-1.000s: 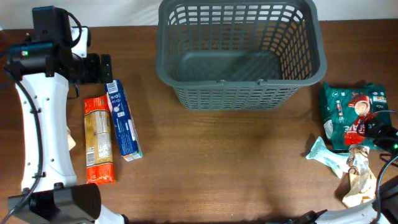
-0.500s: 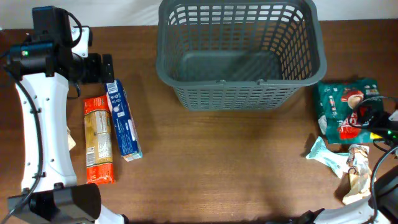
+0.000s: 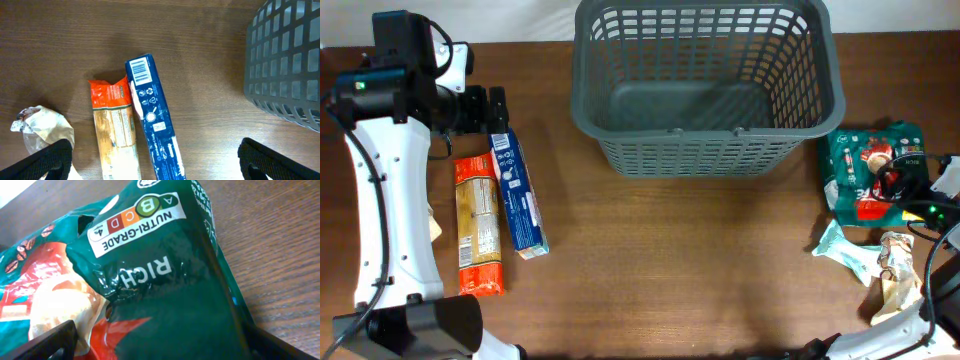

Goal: Pack container
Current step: 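Lower the right gripper onto the green Nescafe pouch and grasp it, then lift the pouch with the right gripper and drop it into the basket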

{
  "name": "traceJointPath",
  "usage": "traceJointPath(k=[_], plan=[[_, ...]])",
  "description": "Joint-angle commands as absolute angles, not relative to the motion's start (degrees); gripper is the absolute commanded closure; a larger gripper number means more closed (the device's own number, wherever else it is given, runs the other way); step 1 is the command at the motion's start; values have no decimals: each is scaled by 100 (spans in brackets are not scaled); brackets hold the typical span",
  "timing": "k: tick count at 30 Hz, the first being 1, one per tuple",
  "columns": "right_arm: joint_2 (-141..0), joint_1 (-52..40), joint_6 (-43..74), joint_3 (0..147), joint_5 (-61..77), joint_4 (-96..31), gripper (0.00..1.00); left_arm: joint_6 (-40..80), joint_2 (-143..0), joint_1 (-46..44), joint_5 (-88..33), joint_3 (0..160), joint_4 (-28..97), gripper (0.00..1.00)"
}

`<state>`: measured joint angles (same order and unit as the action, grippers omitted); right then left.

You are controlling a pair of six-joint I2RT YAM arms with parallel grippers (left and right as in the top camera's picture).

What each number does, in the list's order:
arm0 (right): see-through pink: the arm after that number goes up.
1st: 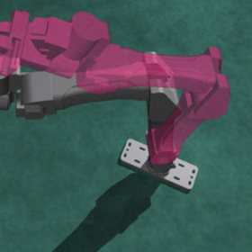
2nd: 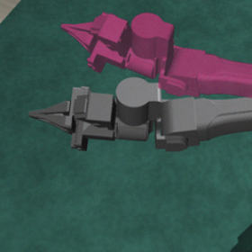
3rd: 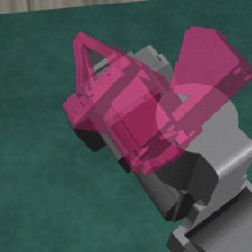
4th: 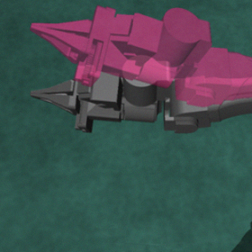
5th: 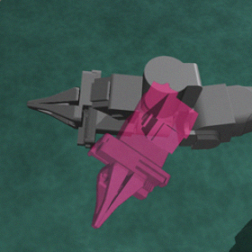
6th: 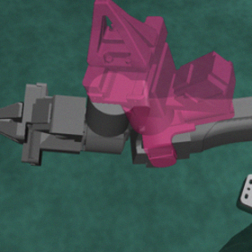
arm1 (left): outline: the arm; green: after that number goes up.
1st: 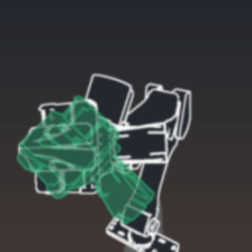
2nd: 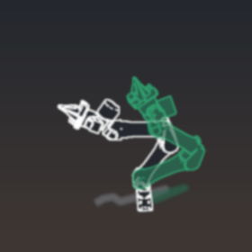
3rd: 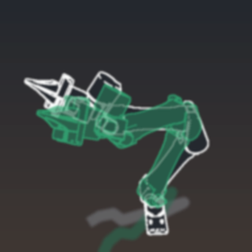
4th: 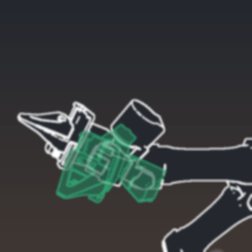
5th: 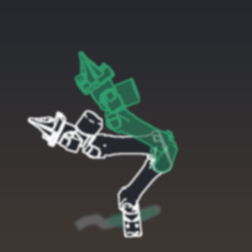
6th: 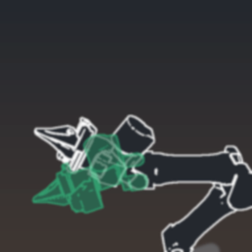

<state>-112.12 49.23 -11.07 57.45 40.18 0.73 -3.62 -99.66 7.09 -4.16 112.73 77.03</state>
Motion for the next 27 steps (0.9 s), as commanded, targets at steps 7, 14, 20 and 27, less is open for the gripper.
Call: traceJointPath(k=[7, 14, 20, 27], plan=[[-11524, 4882, -600, 5669, 3181, -150, 97, -327, -9942, 711, -517, 11327, 7721, 1], [-11187, 4882, 139, 5883, 3835, -154, 97, -327, -9942, 711, -517, 11327, 7717, 1], [-9776, 4864, 897, 6871, 4869, -172, 96, -327, -9942, 711, -517, 11327, 7717, 1], [-8593, 4574, 1050, 7839, 4934, -215, 96, -327, -9942, 711, -517, 11327, 7605, 1]])
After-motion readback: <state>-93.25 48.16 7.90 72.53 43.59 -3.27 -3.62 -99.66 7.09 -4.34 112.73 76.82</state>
